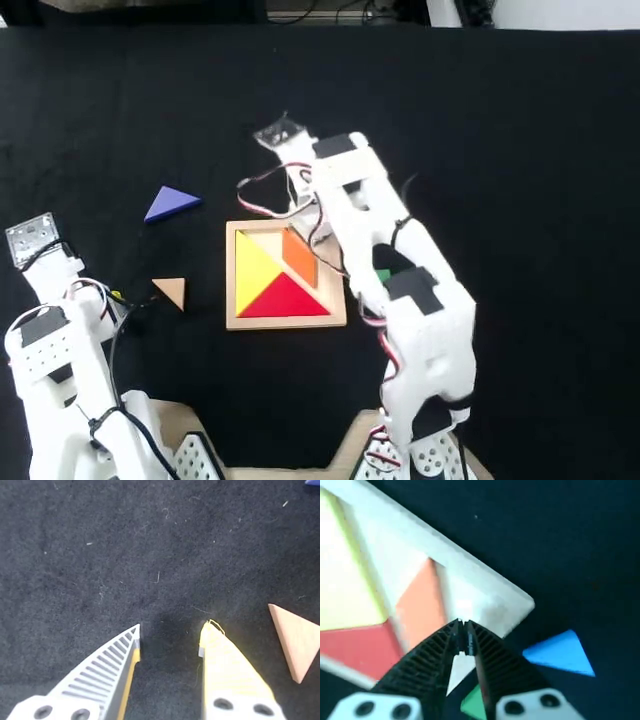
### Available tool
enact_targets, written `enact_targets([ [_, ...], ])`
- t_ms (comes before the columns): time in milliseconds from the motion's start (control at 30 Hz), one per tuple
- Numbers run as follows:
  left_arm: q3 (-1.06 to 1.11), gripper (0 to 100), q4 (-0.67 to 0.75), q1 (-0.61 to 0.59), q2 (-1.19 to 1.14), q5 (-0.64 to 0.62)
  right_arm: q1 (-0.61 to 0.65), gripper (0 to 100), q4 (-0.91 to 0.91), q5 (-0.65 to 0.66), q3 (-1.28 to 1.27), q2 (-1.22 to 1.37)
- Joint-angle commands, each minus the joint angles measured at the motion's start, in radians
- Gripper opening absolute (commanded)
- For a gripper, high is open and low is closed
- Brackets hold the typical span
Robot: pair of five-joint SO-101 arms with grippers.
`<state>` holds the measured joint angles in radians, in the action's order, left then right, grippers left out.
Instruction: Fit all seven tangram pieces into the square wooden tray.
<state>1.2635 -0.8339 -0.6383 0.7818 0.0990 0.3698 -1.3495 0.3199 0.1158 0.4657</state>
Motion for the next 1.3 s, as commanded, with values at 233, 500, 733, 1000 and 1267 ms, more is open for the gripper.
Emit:
enact_targets([
  [233,-0.008,19,0.012,0.002,0.006,-0.006,0.094,23.7,0.031,-0.008,-0.102,-0.097],
  [500,-0.008,19,0.012,0.002,0.006,-0.006,0.164,22.4,0.054,-0.006,-0.119,-0.091],
  [733,-0.008,19,0.012,0.002,0.006,-0.006,0.164,25.9,0.044,0.048,-0.124,-0.074],
  [1000,-0.008,19,0.014,0.002,0.006,-0.006,0.166,25.7,0.072,0.074,-0.108,0.022],
  [1267,-0.008,19,0.014,0.002,0.006,-0.006,0.161,0.7,0.074,0.132,-0.097,0.021],
])
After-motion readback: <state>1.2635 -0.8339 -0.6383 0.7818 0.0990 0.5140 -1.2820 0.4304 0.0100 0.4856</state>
